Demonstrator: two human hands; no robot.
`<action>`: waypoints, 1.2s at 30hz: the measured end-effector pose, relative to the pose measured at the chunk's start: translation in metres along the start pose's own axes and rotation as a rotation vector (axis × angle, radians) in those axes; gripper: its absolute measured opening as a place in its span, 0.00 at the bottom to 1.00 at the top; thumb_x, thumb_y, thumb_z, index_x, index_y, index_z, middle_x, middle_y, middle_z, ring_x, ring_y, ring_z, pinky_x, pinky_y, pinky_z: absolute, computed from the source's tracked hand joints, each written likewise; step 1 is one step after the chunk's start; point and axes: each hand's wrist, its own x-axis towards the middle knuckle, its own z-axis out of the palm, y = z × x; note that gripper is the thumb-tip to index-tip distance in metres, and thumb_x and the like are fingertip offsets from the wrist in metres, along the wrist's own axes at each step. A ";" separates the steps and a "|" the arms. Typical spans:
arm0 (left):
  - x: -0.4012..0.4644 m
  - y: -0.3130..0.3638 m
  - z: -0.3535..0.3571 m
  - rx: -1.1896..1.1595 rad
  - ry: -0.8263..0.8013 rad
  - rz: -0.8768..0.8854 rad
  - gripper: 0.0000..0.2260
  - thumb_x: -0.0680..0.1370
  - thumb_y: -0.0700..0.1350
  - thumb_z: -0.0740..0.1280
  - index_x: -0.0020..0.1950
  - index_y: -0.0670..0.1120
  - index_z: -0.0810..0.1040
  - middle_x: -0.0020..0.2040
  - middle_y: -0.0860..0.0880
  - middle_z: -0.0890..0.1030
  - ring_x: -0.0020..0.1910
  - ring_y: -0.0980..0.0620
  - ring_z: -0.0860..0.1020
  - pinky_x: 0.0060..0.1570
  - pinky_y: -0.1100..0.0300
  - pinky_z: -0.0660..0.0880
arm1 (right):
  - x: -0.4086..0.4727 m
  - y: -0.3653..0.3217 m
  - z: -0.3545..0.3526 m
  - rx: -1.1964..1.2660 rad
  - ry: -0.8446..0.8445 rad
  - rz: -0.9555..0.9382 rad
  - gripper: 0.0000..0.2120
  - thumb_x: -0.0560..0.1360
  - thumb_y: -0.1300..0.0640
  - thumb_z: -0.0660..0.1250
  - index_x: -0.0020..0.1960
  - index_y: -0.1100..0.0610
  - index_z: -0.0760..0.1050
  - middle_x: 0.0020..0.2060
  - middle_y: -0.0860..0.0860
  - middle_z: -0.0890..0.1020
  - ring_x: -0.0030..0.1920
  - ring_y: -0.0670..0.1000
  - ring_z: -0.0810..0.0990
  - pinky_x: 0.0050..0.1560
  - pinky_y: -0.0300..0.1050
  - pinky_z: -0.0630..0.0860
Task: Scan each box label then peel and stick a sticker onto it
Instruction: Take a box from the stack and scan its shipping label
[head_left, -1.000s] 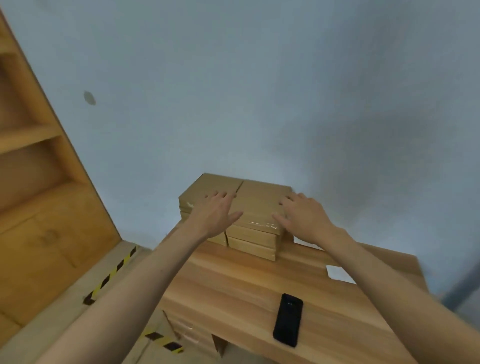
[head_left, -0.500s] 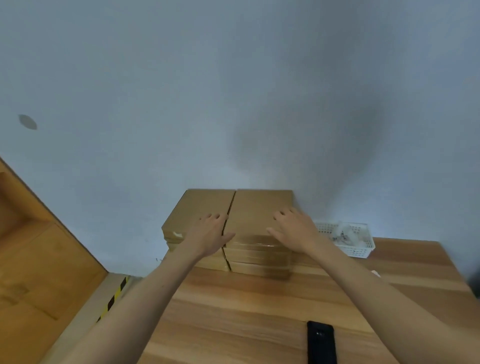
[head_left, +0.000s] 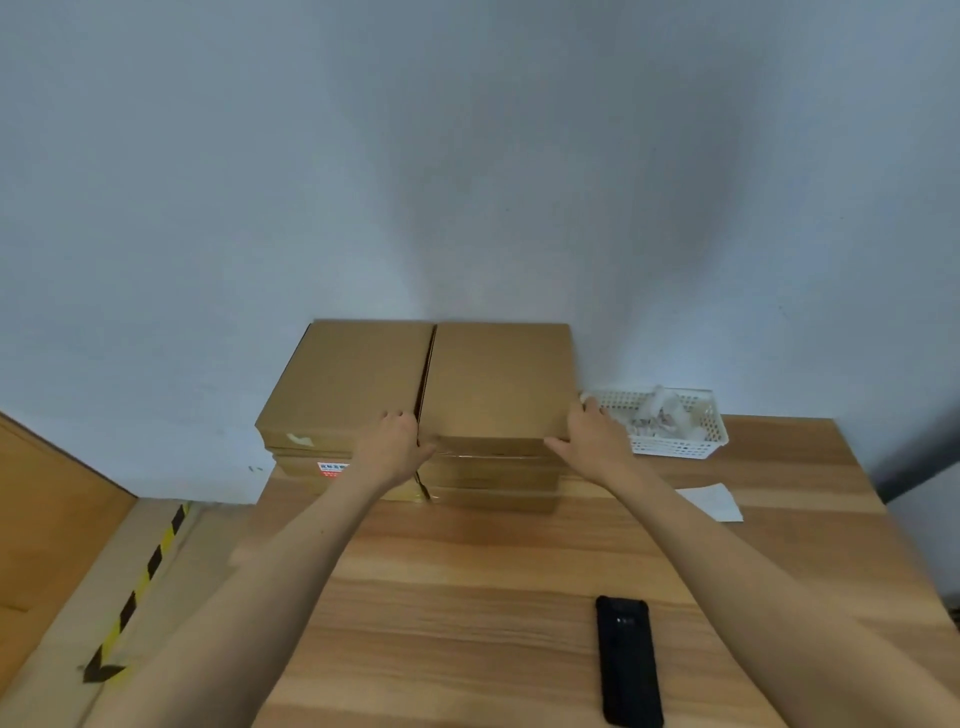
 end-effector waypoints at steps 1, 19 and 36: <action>0.004 -0.002 0.003 -0.029 -0.003 -0.010 0.17 0.80 0.55 0.66 0.58 0.42 0.77 0.59 0.44 0.78 0.61 0.43 0.75 0.53 0.51 0.72 | 0.004 0.000 0.003 0.054 0.013 0.033 0.29 0.79 0.43 0.65 0.69 0.65 0.67 0.68 0.63 0.71 0.65 0.63 0.73 0.61 0.57 0.74; 0.022 -0.011 0.009 -0.610 0.171 -0.015 0.11 0.75 0.51 0.74 0.48 0.46 0.77 0.46 0.47 0.77 0.51 0.45 0.75 0.44 0.55 0.67 | 0.007 0.019 0.006 0.863 0.080 0.124 0.26 0.72 0.56 0.78 0.66 0.56 0.72 0.56 0.49 0.80 0.49 0.42 0.77 0.45 0.35 0.72; 0.010 -0.005 -0.055 -1.138 0.031 0.237 0.45 0.65 0.61 0.82 0.77 0.65 0.63 0.69 0.65 0.75 0.72 0.59 0.70 0.72 0.48 0.70 | 0.012 0.014 -0.069 0.876 0.345 0.190 0.24 0.75 0.32 0.65 0.52 0.53 0.78 0.46 0.45 0.82 0.47 0.46 0.80 0.49 0.48 0.77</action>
